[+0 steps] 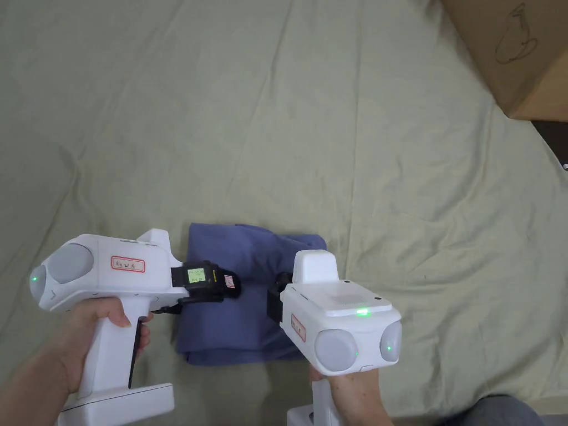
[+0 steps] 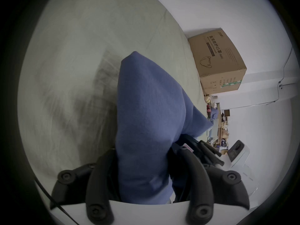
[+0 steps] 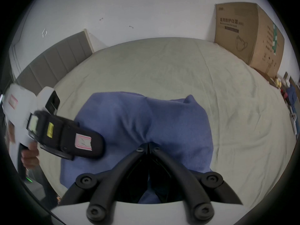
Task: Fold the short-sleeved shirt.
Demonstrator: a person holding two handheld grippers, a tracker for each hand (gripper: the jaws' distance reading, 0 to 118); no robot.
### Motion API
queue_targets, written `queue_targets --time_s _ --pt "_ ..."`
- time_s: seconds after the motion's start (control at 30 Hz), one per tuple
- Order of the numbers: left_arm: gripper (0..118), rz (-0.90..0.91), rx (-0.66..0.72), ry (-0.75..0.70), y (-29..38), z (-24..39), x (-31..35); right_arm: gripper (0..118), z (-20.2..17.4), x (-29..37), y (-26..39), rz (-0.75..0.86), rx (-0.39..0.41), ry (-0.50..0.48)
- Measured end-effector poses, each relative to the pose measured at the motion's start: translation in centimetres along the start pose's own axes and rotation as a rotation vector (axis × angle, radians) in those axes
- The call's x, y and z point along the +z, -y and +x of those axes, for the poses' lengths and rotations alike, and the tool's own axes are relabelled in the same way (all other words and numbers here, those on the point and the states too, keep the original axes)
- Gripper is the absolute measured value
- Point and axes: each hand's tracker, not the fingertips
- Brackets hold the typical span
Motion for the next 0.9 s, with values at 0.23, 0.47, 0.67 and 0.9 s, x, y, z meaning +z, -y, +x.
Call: queue_targets --time_s 0.23,0.47,0.67,0.9 --pt "17 -0.071 -0.088 -0.128 -1.3 4.4 2.0 0 1.6 7.1 -4.2 0.233 0.008 -0.017" --pt "16 0.006 -0.224 -0.315 -4.1 4.5 12.4 0 2.1 13.3 -7.3 0.421 -0.014 -0.048" --pt "16 0.063 -0.188 -0.661 -7.2 -2.5 23.4 0 0.9 14.7 -7.8 0.463 0.017 -0.052" --pt "39 0.155 -0.079 -1.022 -9.6 -10.3 30.8 0 -0.1 13.9 -7.7 0.435 0.033 -0.043"
